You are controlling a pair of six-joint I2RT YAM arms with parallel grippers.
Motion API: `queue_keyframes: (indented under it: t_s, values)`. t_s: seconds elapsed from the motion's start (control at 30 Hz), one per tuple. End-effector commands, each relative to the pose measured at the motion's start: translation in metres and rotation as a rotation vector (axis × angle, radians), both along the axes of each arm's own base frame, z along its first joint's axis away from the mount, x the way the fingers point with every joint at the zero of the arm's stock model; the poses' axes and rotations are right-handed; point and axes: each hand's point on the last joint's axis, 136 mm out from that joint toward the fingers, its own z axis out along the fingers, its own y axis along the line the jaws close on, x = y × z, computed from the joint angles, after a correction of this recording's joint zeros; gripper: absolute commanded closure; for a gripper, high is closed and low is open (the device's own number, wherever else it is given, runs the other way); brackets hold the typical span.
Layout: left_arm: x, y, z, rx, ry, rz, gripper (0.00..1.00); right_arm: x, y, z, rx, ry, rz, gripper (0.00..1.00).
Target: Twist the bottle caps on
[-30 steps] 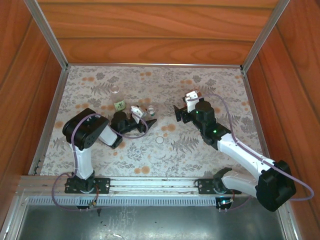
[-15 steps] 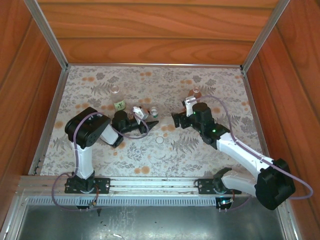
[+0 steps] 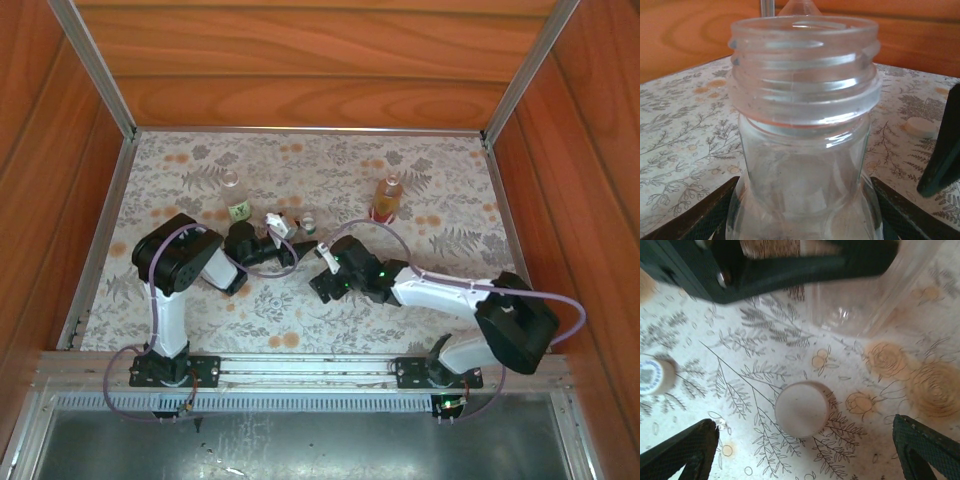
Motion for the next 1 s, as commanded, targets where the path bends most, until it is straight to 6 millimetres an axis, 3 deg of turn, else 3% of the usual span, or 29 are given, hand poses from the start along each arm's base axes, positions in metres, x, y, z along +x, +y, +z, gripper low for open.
queue_keyframes:
  t_s: [0.0, 0.17, 0.33, 0.5, 0.8, 0.97]
  values:
    - [0.004, 0.010, -0.008, 0.007, 0.031, 0.042, 0.36, 0.006, 0.009, -0.010, -0.036, -0.021, 0.010, 0.05]
    - [0.005, 0.012, -0.010, 0.010, 0.037, 0.048, 0.36, 0.012, 0.007, -0.027, -0.093, -0.005, -0.027, 0.09]
    - [0.003, 0.012, -0.009, 0.010, 0.035, 0.043, 0.36, 0.019, 0.000, -0.037, -0.148, 0.004, -0.098, 0.21]
    - [-0.001, 0.013, -0.011, 0.016, 0.033, 0.029, 0.36, 0.026, -0.010, -0.038, -0.166, -0.007, -0.169, 0.35]
    - [-0.004, 0.011, -0.008, 0.012, 0.028, 0.012, 0.36, 0.027, -0.017, -0.037, -0.150, 0.000, -0.198, 0.50]
    - [-0.009, 0.011, -0.010, 0.021, 0.020, -0.011, 0.36, 0.030, -0.023, -0.038, -0.162, -0.001, -0.225, 0.53]
